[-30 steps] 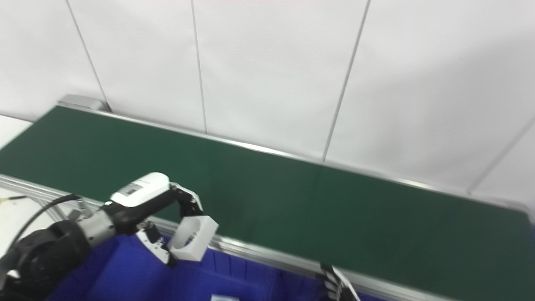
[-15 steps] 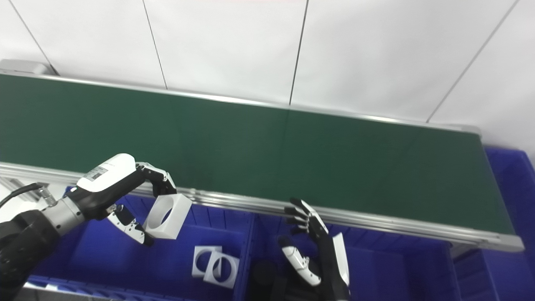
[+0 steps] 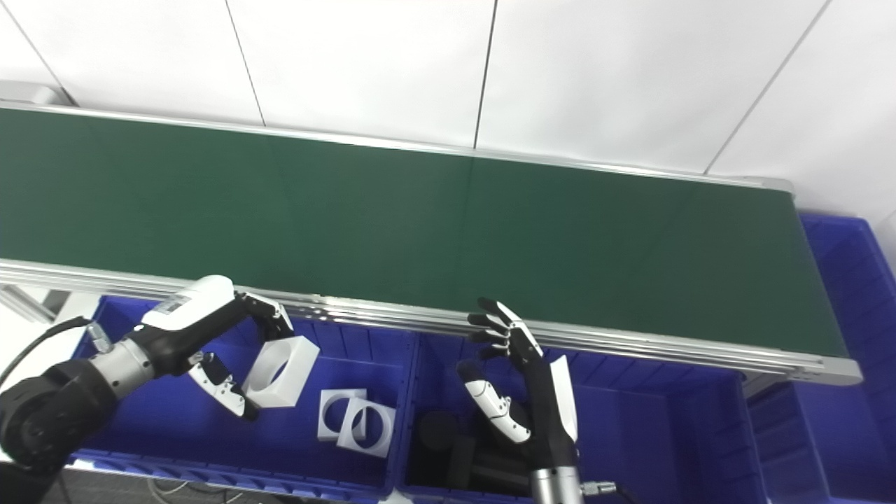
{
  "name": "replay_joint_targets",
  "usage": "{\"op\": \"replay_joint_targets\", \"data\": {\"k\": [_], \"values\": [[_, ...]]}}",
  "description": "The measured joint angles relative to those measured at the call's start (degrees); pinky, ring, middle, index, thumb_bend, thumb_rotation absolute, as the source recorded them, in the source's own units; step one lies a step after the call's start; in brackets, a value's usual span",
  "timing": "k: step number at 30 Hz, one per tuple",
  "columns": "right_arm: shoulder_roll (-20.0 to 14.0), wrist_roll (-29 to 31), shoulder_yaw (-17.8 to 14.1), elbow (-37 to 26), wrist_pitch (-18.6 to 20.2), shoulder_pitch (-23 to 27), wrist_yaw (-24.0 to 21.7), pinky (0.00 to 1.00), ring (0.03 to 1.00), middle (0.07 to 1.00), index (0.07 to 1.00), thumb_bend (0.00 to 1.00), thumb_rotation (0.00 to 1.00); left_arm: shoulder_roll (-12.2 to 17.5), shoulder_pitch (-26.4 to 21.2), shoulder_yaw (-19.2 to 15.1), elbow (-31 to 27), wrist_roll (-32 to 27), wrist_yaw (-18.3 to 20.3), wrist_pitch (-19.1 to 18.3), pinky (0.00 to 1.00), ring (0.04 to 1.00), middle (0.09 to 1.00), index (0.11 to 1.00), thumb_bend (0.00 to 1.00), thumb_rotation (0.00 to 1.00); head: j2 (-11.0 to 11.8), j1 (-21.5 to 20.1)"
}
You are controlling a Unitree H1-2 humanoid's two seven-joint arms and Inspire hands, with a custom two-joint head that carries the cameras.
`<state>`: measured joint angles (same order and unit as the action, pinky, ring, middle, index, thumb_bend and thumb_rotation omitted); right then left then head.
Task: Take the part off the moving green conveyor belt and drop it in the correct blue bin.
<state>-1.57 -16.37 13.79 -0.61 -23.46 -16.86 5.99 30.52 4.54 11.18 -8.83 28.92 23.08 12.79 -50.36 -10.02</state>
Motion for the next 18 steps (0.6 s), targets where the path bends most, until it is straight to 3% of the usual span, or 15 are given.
{"op": "replay_joint_targets", "data": {"k": [7,18], "values": [[0.2,0.4,-0.8,-0.6,0.1,0.0,-0.6,0.56,0.654,0.741,0.822,0.58,0.71,-2.1,-2.7,2.7,7.1,2.4,-0.7,0.4,0.67,0.513,0.462,0.511,0.52,0.0,0.0,0.6],[0.2,0.0,-1.5,-1.8,1.1,-0.1,-0.9,0.56,0.668,0.743,0.822,0.57,0.7,-5.2,-8.0,8.3,16.3,11.1,-3.0,-0.4,0.66,0.539,0.48,0.498,0.52,0.0,-0.8,1.0]]}}
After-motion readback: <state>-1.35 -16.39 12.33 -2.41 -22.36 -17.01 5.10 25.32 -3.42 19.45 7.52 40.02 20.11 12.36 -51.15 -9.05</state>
